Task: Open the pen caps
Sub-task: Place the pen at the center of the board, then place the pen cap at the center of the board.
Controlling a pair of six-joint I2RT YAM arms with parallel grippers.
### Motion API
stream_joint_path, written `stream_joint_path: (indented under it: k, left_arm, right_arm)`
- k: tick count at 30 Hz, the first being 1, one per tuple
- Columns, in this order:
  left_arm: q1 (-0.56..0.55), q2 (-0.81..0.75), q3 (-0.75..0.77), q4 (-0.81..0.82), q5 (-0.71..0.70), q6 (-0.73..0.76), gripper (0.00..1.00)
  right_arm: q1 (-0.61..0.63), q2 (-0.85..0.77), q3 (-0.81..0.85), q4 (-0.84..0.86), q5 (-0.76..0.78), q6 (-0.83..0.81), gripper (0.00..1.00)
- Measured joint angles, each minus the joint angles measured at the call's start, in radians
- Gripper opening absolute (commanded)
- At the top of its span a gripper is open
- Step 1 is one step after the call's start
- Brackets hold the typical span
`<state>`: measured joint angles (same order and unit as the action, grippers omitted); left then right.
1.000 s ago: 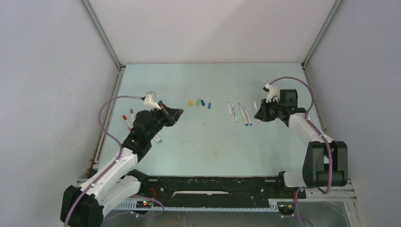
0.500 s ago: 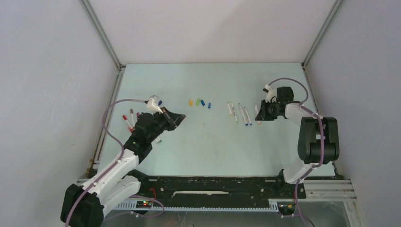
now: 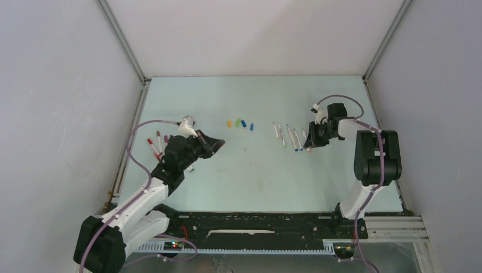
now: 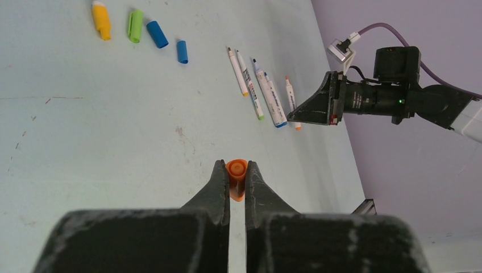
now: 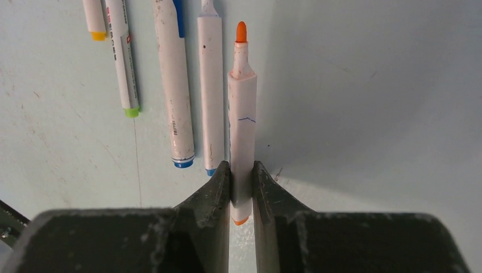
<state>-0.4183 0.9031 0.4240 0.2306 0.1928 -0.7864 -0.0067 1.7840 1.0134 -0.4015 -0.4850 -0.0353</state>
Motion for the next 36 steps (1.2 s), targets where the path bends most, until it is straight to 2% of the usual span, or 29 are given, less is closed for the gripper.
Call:
stream_joint_path:
  k: [8,16,20,28,31,36]
  left_arm:
    - [0.000,0.011,0.000,0.021,0.016,-0.010,0.00]
    - [0.000,0.029,0.000,0.039,0.046,-0.018,0.00]
    - [0.000,0.067,0.000,0.052,0.075,-0.027,0.00]
    - [-0.010,0.184,0.015,0.065,0.122,-0.052,0.01]
    - [-0.038,0.255,0.087,0.006,0.116,-0.041,0.01]
    - [-0.121,0.422,0.333,-0.165,0.039,0.026,0.01]
  right_arm:
    - [0.002,0.014,0.016,-0.021,-0.019,0.000,0.30]
    - [0.002,0.014,0.016,-0.033,-0.035,-0.006,0.34]
    - [0.000,0.011,0.032,-0.060,-0.058,-0.034,0.42]
    - [-0.014,-0.105,0.039,-0.127,-0.112,-0.126,0.46]
    - [-0.017,-0.169,0.047,-0.169,-0.132,-0.186,0.46]
    - [-0.021,-0.270,0.068,-0.246,-0.149,-0.283,0.46]
